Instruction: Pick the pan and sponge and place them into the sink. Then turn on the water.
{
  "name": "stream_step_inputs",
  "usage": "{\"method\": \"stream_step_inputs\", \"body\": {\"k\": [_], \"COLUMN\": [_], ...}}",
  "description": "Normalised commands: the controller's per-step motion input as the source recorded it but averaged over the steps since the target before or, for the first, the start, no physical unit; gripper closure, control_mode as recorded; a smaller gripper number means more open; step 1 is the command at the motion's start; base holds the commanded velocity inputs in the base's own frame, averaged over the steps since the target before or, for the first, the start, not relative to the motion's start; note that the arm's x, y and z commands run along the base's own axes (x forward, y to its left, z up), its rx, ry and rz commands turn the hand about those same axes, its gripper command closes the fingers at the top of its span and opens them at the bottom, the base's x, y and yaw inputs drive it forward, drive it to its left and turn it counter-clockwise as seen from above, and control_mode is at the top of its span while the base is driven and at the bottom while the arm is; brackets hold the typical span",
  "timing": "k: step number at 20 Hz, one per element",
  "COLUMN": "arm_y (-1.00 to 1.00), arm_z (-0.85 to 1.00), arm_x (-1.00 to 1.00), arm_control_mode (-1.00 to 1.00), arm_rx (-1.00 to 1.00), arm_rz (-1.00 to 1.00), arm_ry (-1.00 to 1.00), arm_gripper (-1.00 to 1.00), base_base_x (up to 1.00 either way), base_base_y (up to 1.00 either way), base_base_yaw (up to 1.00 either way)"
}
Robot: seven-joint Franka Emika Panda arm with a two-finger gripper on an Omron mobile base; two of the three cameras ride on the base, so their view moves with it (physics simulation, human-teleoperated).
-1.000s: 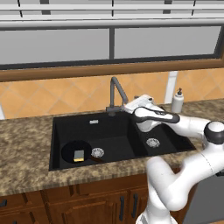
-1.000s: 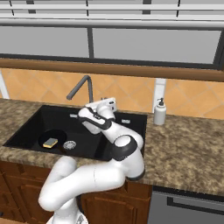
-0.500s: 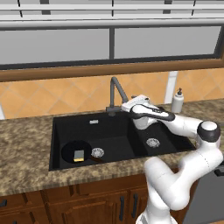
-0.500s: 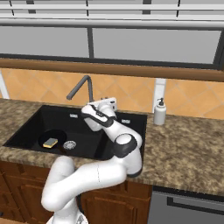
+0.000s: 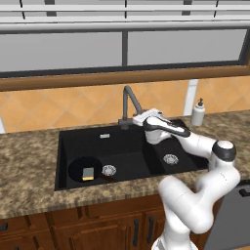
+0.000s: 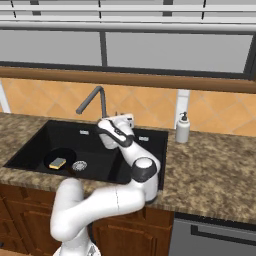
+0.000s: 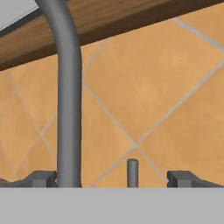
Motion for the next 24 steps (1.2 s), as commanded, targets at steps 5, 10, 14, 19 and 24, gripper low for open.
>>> {"method": "stream_step_inputs", "body": {"k": [5,10,14,19,24], "arm_y": [-0.04,-0.05,0.00,0.00,0.00], "arm_z": [-0.28,-0.11,-0.13,-0.26,-0.35], "arm_x": [0.41,0.40,0.34,0.15,0.17], "arm_control_mode": [-1.00,-1.00,-1.00,-1.00,-1.00], "arm_rx": [0.08,0.05,0.01,0.00,0.01], "arm_rz": [0.04,0.02,0.00,0.01,0.02], "arm_ry": [0.00,0.00,0.00,0.00,0.00], "arm_gripper": [-1.00,-1.00,-1.00,-1.00,-1.00], "base_base_x": [0.00,0.00,0.00,0.00,0.00], "base_base_y": [0.00,0.00,0.00,0.00,0.00], "base_base_yaw": [0.00,0.00,0.00,0.00,0.00]}}
